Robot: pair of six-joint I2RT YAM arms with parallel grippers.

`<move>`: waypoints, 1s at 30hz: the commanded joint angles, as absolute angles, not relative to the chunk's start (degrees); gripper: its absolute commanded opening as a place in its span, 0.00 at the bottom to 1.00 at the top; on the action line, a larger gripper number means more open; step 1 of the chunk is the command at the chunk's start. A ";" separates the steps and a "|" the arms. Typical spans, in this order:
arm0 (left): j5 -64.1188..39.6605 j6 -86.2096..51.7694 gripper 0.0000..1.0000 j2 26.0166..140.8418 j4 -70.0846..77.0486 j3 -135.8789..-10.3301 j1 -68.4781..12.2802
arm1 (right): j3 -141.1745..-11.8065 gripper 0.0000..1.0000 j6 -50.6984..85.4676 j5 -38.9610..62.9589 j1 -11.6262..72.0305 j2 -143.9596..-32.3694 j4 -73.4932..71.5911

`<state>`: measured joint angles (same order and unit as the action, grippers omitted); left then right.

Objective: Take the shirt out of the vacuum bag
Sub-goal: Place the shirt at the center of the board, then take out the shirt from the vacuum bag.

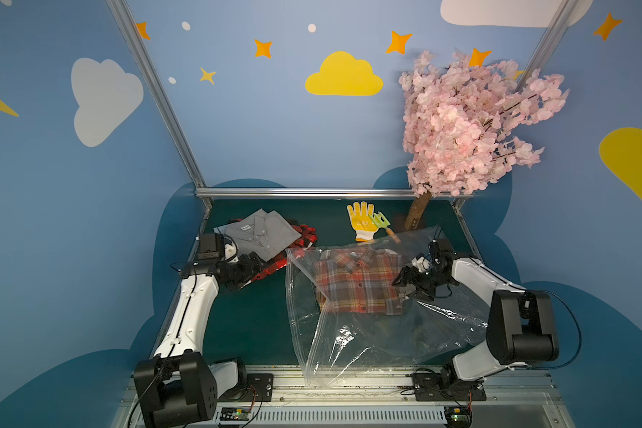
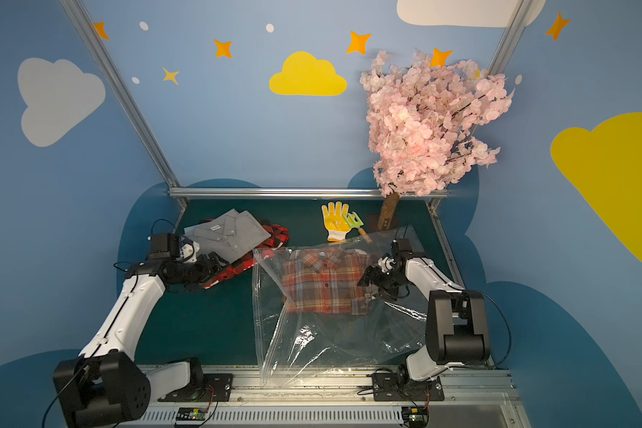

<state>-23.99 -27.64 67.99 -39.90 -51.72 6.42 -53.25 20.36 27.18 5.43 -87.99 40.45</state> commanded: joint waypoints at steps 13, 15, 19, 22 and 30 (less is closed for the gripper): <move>-30.96 -49.49 0.60 68.59 -14.55 -33.85 -18.19 | -51.45 0.87 19.81 26.79 5.98 -87.98 40.44; -31.64 -51.23 0.61 72.58 -10.53 -34.07 -20.70 | -51.16 0.87 19.99 26.70 5.98 -88.18 40.03; -33.42 -54.41 0.67 81.19 -2.59 -35.35 -24.46 | -50.38 0.87 20.17 26.79 6.15 -88.75 39.18; -34.61 -57.36 0.75 88.07 3.60 -36.53 -26.81 | -50.01 0.87 20.39 26.70 6.06 -88.81 38.85; -31.00 -64.24 0.79 96.50 15.52 -36.30 -29.30 | -48.71 0.87 20.54 26.47 6.11 -88.25 38.00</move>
<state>-34.79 -60.64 93.82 9.98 -36.99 -28.67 -49.82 20.47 26.98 5.85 -88.27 38.59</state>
